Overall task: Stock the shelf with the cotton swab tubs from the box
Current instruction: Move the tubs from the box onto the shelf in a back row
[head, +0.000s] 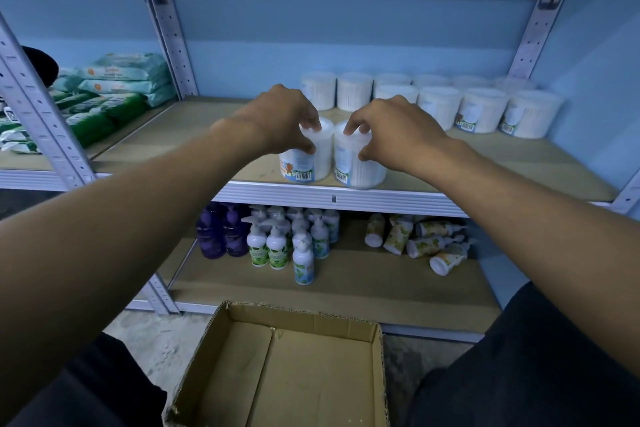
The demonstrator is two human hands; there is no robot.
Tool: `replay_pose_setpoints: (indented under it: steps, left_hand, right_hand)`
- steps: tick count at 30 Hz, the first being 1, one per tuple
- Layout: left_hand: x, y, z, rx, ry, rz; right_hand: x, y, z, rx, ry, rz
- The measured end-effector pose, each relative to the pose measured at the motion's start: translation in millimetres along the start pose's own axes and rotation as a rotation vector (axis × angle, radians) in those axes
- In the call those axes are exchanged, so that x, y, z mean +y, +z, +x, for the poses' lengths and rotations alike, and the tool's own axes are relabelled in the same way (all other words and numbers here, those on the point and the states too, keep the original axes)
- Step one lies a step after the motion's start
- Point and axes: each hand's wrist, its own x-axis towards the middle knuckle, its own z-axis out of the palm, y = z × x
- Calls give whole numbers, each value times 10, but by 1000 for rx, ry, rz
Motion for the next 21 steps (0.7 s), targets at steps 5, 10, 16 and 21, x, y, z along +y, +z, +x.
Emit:
replay_pose_setpoints:
  steps: [5, 10, 16, 21]
  left_hand:
    - [9, 35, 64, 27, -42, -8]
    - [-8, 50, 203, 33, -70, -12]
    - [-58, 95, 418, 31, -95, -29]
    - [-128, 158, 605, 38, -99, -38]
  right_hand:
    - [-12, 16, 53, 11, 6, 2]
    - [-1, 68, 159, 40, 12, -13]
    - [22, 122, 360, 26, 45, 18]
    - [70, 175, 547, 35, 45, 21]
